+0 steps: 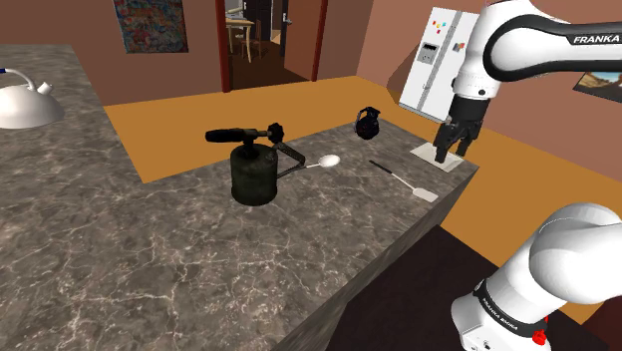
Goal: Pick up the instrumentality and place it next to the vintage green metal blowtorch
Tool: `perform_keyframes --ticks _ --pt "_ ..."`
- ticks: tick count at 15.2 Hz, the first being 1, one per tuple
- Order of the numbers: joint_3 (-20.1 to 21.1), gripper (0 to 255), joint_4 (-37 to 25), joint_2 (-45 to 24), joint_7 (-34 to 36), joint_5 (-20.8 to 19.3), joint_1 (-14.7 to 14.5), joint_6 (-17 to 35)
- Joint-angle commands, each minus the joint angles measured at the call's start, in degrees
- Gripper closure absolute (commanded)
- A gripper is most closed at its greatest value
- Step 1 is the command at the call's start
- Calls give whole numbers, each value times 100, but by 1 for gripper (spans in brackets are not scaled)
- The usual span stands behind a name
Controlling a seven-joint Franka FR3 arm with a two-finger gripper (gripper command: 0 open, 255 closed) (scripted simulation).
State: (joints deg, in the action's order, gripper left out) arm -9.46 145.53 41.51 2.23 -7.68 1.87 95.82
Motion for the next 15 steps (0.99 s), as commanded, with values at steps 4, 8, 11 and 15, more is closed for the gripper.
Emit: perform_keyframes --ticks 4,8,11,15 --pt "-476 0 288 -590 -545 -264 52 1230" --pt "-879 0 332 -1270 -1009 -359 41 2217" --pt "-1183 0 259 -1878 -1403 -310 -18 2942" --pt "-1573 0 25 -2790 -2055 10 -170 3843"
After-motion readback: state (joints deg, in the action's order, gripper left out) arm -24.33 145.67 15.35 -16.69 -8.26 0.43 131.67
